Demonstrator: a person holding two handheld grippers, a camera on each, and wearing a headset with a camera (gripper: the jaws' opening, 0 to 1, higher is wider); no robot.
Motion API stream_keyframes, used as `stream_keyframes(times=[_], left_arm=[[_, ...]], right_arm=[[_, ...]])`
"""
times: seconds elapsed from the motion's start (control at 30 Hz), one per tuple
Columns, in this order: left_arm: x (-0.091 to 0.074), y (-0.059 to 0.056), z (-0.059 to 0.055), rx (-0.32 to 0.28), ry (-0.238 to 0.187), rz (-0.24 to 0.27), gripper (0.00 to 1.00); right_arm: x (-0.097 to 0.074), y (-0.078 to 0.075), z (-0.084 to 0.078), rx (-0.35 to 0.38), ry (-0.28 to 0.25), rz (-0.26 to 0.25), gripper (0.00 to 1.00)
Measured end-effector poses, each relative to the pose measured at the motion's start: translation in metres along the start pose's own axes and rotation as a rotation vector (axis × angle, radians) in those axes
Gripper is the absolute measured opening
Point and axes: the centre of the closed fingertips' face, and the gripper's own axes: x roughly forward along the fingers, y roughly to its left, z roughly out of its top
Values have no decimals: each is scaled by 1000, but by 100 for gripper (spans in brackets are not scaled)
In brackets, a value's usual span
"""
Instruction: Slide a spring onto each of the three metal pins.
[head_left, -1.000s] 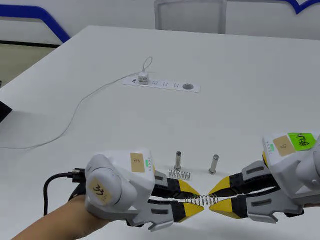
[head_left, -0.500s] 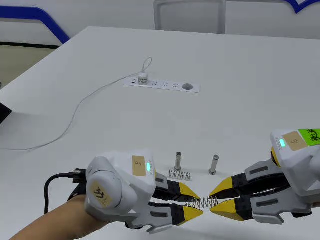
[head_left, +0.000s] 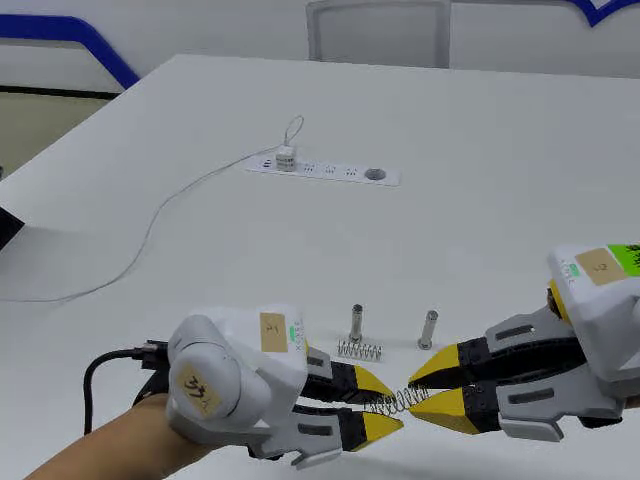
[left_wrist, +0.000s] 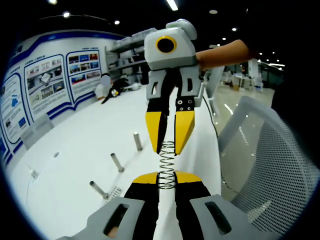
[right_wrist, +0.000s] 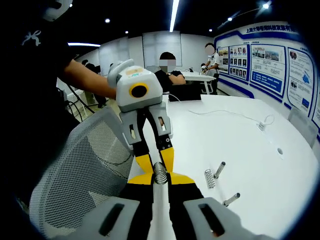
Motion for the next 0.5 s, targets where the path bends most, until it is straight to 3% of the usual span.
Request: stream_keyframes(times=[0.5], left_arm=[[1, -3, 4, -49, -42, -4, 10]], right_arm=[[2, 3, 15, 50, -67, 17, 11]])
